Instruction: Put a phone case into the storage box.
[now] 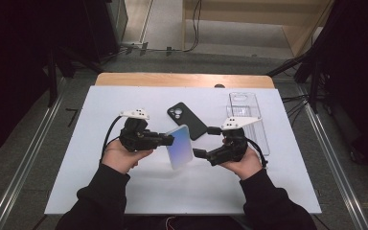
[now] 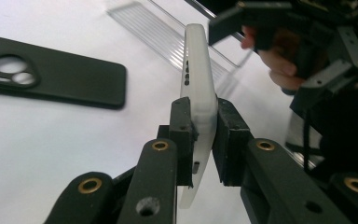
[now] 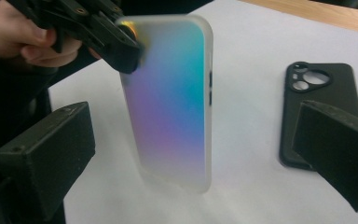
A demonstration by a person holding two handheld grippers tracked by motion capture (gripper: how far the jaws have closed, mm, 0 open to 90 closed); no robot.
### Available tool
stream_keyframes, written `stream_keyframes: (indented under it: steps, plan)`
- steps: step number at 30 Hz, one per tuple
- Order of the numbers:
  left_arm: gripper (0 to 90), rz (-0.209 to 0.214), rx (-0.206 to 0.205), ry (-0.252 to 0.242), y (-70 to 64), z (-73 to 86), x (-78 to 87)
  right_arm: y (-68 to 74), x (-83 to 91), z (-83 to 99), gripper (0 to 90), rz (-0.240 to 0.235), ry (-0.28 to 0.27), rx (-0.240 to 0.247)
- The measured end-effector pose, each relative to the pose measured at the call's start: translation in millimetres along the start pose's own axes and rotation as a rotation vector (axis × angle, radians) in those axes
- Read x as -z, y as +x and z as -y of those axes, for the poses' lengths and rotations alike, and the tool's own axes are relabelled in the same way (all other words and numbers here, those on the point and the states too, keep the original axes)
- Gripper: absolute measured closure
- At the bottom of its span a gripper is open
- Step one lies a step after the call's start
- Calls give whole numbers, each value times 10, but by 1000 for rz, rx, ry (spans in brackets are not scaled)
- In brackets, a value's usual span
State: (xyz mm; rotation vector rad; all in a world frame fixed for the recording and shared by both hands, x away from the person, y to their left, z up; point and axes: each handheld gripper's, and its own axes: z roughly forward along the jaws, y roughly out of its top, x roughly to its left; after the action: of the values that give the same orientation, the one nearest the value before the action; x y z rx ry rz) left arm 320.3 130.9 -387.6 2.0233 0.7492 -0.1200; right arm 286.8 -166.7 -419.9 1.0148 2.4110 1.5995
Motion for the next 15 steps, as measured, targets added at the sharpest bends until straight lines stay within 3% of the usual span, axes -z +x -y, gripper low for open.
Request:
stream_keyframes:
  steps: [2,4,8,10,15]
  plan:
    - [803,-10,8,-8,-1,-4,10,7,-10,1,0,10,-1,-4]
    - [803,-35,31,-11,-5,-15,26,36,-35,1,0,51,-14,-18]
    - [804,-64,55,2,-16,-24,13,58,-66,8,0,72,-37,-44]
    - [804,-74,74,3,-27,-29,2,83,-87,12,0,91,-31,-36]
    - [804,-110,67,-12,-81,-42,0,141,-140,19,0,124,-27,-32]
